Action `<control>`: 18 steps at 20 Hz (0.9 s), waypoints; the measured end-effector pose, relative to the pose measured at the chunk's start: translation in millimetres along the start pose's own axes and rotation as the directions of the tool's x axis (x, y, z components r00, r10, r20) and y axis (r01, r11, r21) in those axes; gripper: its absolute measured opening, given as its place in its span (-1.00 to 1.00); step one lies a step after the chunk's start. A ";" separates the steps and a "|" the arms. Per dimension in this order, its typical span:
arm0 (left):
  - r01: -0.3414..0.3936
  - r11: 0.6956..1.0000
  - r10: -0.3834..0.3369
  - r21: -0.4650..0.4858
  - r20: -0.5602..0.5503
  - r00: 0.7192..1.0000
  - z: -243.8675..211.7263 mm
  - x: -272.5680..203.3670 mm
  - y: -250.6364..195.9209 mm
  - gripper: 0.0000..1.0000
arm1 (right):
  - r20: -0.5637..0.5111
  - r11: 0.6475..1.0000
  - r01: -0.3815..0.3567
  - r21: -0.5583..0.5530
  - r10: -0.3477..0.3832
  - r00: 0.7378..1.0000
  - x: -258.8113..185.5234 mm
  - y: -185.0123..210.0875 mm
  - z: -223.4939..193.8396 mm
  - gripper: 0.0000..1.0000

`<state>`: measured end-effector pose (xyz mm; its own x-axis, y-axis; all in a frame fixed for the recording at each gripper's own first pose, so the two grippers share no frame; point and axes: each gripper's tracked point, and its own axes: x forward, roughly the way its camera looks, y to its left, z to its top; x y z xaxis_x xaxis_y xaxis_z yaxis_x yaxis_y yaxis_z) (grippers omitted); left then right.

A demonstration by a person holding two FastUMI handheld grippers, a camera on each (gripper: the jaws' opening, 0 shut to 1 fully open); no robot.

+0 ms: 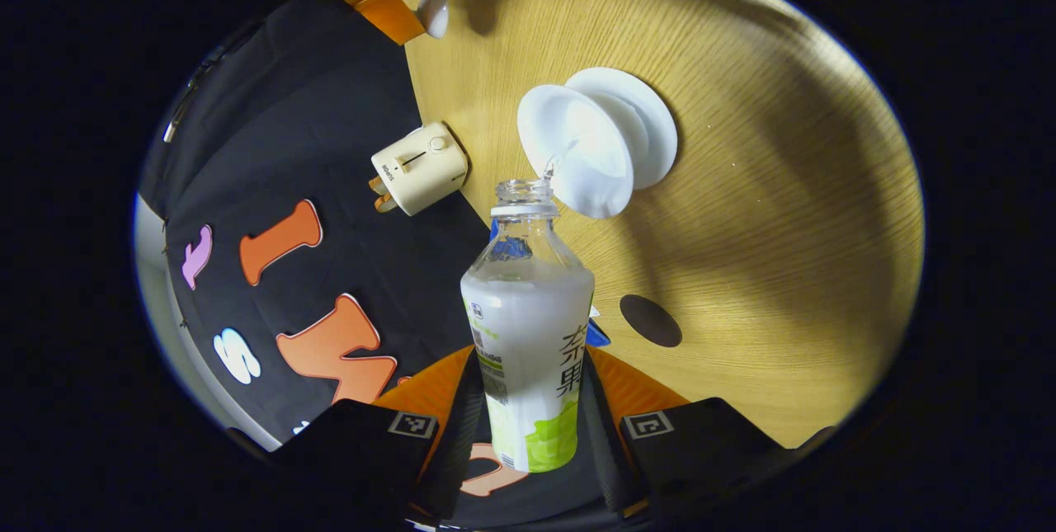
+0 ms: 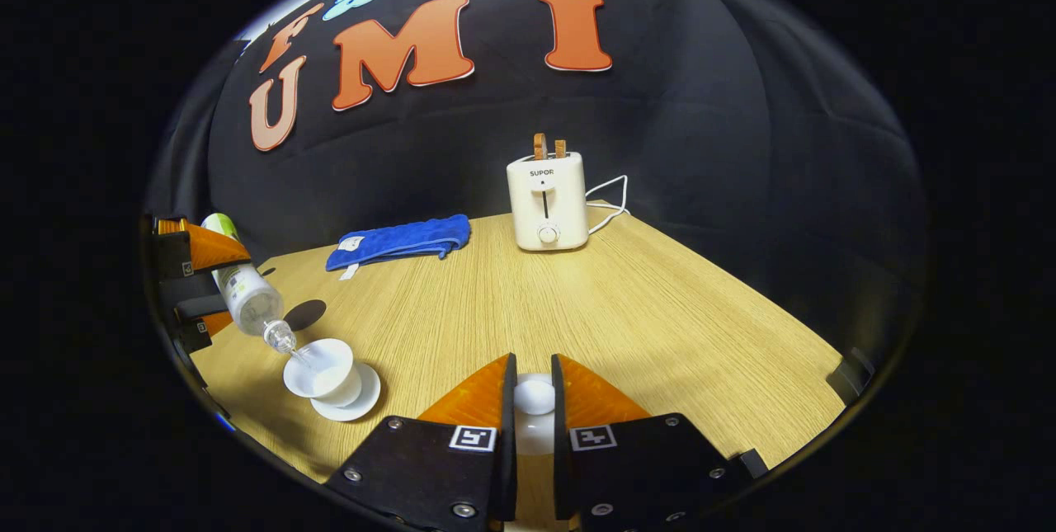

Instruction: Open the teacup lid with one hand, grasp the water bottle and pour water into the teacup with the other hand; after pouring, place the water bottle on the coaster and then close the teacup lid.

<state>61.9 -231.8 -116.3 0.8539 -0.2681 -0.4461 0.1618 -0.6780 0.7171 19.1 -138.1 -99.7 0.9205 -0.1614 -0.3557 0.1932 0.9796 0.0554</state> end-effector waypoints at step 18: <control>0.082 0.704 -0.015 -0.705 0.100 0.995 9.0 29.3 -31.2 0.35 | -0.011 1.000 -0.008 0.007 0.008 1.000 1.5 1.4 -2.2 -0.64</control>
<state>77.5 -224.7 -156.6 0.7977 -0.3248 -0.5082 0.5323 -0.0169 0.8464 20.1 -136.7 -102.2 0.9184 -0.1518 -0.3653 0.1877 0.9801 0.0646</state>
